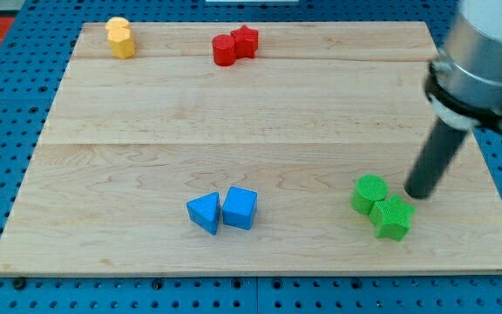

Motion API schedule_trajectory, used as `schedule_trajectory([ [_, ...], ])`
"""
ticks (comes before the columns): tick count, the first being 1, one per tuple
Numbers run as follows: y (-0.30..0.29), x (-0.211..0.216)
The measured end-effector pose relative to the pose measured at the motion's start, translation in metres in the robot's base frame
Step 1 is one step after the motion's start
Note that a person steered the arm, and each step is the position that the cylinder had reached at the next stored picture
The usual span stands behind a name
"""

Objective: Slide the green star to the center

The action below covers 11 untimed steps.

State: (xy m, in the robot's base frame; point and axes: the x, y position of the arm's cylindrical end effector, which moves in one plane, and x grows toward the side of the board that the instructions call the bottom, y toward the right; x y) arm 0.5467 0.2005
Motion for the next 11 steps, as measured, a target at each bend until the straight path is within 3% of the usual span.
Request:
schedule_trajectory([
  [1, -0.074, 0.032],
  [2, -0.127, 0.02],
  [3, -0.105, 0.041],
  [4, -0.14, 0.064],
  [5, -0.179, 0.038],
  [7, -0.174, 0.009],
  [10, -0.116, -0.048],
  [11, -0.158, -0.093],
])
